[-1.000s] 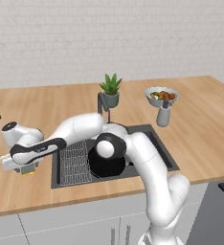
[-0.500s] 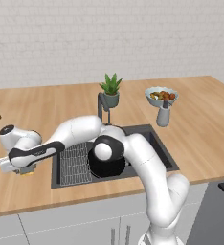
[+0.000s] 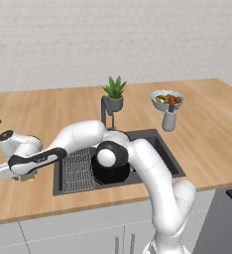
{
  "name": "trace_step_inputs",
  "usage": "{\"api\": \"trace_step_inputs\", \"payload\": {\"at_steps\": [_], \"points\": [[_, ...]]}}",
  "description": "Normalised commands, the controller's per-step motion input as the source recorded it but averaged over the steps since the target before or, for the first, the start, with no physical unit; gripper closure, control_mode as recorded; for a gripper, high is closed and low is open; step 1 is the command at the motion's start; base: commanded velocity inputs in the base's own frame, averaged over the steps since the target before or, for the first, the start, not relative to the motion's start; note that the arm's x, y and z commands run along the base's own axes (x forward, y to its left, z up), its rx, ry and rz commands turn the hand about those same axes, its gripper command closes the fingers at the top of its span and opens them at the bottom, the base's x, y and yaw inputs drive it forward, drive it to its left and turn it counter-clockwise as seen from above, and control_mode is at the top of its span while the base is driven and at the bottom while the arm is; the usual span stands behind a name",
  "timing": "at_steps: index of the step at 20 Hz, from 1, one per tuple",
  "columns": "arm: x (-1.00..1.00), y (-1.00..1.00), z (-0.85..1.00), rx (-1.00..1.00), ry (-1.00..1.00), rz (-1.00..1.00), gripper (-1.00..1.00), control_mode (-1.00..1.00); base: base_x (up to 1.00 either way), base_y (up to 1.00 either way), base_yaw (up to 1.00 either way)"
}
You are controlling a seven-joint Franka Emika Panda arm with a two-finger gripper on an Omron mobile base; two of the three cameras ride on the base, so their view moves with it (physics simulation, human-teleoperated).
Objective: Pick the pan and sponge and place them into the sink. Then turn on the water.
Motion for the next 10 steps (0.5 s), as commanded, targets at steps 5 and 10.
{"api": "trace_step_inputs", "payload": {"at_steps": [5,10], "points": [[0.0,0.0,0.0,0.0,0.0,0.0,1.0,-1.0,0.0,0.0,0.0],[0.0,0.0,0.0,0.0,0.0,0.0,1.0,-1.0,0.0,0.0,0.0]]}}
